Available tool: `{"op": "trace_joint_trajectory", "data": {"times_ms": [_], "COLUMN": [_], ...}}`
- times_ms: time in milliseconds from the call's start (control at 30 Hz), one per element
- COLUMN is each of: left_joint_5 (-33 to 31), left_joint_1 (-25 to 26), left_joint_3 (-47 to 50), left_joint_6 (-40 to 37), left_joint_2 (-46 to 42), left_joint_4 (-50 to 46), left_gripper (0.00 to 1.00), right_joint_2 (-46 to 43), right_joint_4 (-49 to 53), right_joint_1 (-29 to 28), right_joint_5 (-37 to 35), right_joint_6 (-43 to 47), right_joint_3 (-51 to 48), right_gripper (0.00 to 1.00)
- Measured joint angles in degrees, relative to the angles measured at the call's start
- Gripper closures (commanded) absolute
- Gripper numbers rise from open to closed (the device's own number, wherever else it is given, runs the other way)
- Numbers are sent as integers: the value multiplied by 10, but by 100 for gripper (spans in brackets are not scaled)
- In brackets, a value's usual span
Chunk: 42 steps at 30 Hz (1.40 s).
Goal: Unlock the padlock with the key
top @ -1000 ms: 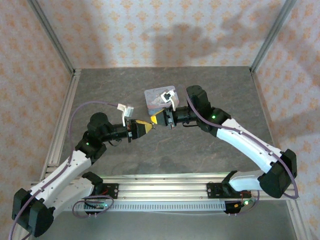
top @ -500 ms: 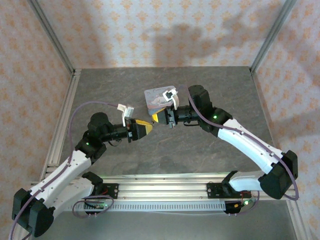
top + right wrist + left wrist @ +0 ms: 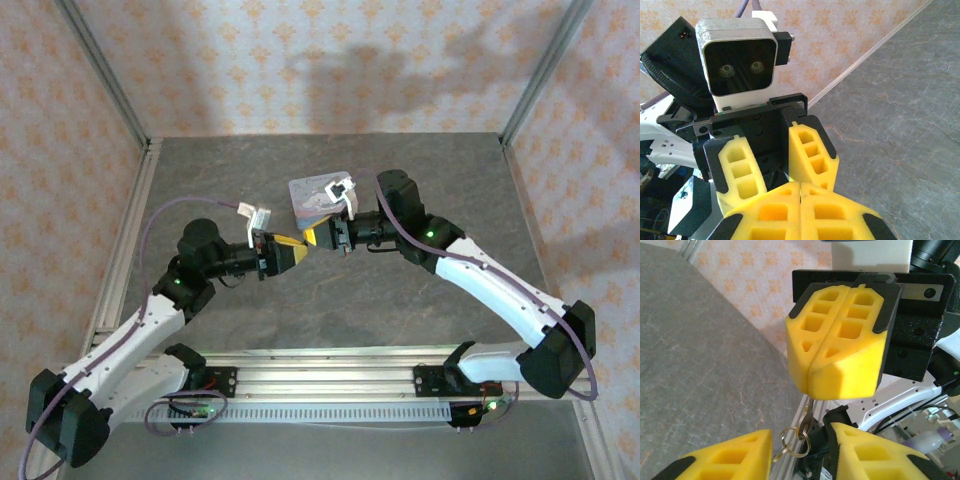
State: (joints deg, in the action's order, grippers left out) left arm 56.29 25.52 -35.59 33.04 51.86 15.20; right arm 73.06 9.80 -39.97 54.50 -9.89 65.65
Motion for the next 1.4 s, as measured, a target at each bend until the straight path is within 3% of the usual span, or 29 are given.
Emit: {"op": "trace_joint_trajectory", "data": {"times_ms": [300,567,600,700,733,833,1100,1400], "left_joint_5": [5,1,-2,-16,-22,-47,-143,-254], "left_joint_1": [0,0,0,0,0,0,0,0], "left_joint_3": [0,0,0,-3,-6,-20,-31,-26], "left_joint_6": [-1,-11,-16,-35,-46,-80,-142,-152], "left_joint_2": [0,-10,-13,-22,-26,-36,-44,-49], "left_joint_4": [0,-13,-17,-41,-59,-124,-255,-343], "left_gripper": [98,100,100,100,100,100,100,100], "right_joint_2": [0,0,0,-2,-5,-15,-24,131], "right_joint_4": [-7,-10,-10,-13,-11,3,44,43], "right_joint_1": [0,0,0,-2,-2,0,0,-1], "right_joint_5": [0,0,-1,-19,-38,-109,-339,-491], "right_joint_6": [0,-6,-6,-14,-16,-26,-78,-109], "right_joint_3": [-7,-8,-9,-14,-17,-19,-38,-62], "right_gripper": [100,100,98,69,61,49,29,35]}}
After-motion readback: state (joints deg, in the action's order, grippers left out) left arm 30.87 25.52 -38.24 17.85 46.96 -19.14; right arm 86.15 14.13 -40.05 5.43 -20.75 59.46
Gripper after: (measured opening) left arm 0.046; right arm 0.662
